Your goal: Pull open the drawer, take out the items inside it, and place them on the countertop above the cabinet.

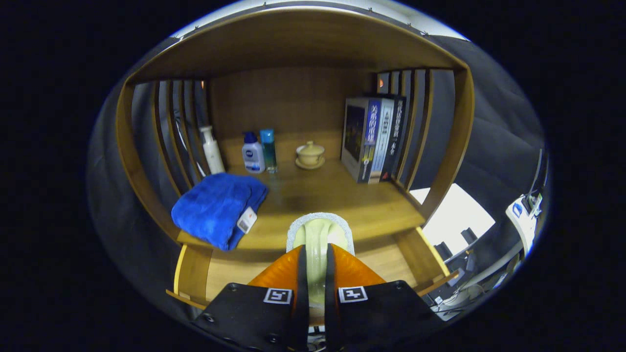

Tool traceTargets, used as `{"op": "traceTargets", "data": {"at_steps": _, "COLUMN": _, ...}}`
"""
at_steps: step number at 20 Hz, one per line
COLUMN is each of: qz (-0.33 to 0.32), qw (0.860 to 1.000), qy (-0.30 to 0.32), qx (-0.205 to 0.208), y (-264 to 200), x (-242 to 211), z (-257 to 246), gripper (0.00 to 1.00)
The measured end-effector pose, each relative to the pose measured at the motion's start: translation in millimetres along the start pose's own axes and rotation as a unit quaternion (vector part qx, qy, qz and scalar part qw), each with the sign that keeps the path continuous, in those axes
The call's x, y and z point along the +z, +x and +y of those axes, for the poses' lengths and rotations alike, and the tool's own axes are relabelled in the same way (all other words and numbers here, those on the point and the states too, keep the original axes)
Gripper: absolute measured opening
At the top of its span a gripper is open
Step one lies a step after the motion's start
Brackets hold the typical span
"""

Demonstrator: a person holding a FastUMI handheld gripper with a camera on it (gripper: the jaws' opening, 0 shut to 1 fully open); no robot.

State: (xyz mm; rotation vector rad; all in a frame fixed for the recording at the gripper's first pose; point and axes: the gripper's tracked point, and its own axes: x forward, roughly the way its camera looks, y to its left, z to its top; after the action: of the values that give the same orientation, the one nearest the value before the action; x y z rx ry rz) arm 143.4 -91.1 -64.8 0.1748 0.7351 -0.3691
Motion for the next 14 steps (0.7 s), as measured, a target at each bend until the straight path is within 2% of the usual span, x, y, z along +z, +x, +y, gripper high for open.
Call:
{"op": "traceTargets", "data": {"at_steps": 2, "qz": -0.013, "qw": 1.000, "qy": -0.015, "qx": -0.016, "y": 11.3, "x": 18.5, "z": -9.5, "gripper": 0.21}}
{"op": "traceTargets", "data": {"at_steps": 6, "qz": -0.021, "qw": 1.000, "qy": -0.016, "qx": 0.006, "y": 48.6, "x": 51.4, "z": -1.6, "gripper": 0.21}}
{"op": "traceTargets", "data": {"at_steps": 9, "qz": 0.001, "qw": 0.999, "qy": -0.035, "qx": 0.012, "y": 87.9, "x": 55.2, "z": -0.2, "gripper": 0.21}}
{"op": "traceTargets", "data": {"at_steps": 11, "qz": 0.007, "qw": 0.999, "qy": -0.031, "qx": 0.032, "y": 111.4, "x": 55.2, "z": 8.3, "gripper": 0.21}}
{"op": "traceTargets", "data": {"at_steps": 14, "qz": 0.025, "qw": 0.999, "qy": -0.020, "qx": 0.039, "y": 134.8, "x": 49.7, "z": 7.7, "gripper": 0.21}}
